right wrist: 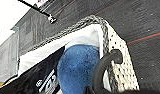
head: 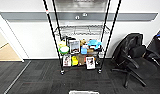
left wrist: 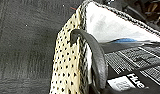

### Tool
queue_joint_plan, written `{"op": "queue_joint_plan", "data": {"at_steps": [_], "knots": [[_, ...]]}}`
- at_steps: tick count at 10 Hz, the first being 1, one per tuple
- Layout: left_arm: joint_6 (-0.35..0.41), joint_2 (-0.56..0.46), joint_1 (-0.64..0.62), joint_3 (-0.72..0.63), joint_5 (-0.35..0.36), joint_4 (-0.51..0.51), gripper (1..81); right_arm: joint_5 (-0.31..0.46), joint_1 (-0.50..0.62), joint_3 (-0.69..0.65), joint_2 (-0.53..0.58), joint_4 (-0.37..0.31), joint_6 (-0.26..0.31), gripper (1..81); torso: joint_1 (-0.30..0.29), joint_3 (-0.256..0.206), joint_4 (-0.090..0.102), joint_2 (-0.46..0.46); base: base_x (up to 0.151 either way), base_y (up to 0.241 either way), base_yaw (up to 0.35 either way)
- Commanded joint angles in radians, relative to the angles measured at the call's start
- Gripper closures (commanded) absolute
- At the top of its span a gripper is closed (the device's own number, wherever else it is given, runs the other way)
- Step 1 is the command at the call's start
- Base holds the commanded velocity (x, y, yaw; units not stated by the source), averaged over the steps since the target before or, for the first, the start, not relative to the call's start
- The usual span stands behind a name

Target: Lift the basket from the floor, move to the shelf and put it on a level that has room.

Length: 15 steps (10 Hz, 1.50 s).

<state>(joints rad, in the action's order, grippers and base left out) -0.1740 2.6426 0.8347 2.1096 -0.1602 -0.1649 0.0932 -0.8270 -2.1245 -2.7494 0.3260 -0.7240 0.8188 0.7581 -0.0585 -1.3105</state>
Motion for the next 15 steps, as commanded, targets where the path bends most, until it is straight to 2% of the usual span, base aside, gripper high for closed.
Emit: {"op": "queue_joint_plan", "data": {"at_steps": [1,4,7,8,10,15], "knots": [[-0.009,-0.051,-0.142,-0.097,-0.018,-0.053,81.1,-0.024,0.108,0.054,-0.003,-0.002,-0.003,81.1,-0.062,0.002,0.0,0.097,0.0,0.0,0.0],[-0.009,-0.116,-0.141,-0.195,-0.007,-0.054,81.1,-0.029,0.085,0.068,0.0,0.005,-0.003,81.1,-0.122,-0.022,0.0,0.187,0.0,0.0,0.0],[-0.009,-0.124,-0.136,-0.207,-0.007,-0.053,81.1,-0.029,0.087,0.101,0.017,0.007,-0.003,81.1,-0.188,-0.022,0.0,0.289,0.0,0.0,0.0],[-0.009,-0.122,-0.136,-0.21,-0.005,-0.053,81.1,-0.029,0.091,0.106,0.02,0.007,-0.005,81.1,-0.211,-0.093,0.0,0.324,0.0,0.0,0.0],[-0.009,-0.11,-0.134,-0.204,-0.006,-0.051,81.1,-0.029,0.097,0.111,0.018,0.005,-0.005,81.1,-0.243,-0.121,0.0,0.375,0.0,0.0,0.0],[-0.004,-0.117,-0.084,-0.195,0.007,-0.047,81.1,-0.029,0.055,0.115,0.029,0.01,0.0,81.1,-0.353,-0.247,0.0,0.543,0.0,0.0,0.0]]}}
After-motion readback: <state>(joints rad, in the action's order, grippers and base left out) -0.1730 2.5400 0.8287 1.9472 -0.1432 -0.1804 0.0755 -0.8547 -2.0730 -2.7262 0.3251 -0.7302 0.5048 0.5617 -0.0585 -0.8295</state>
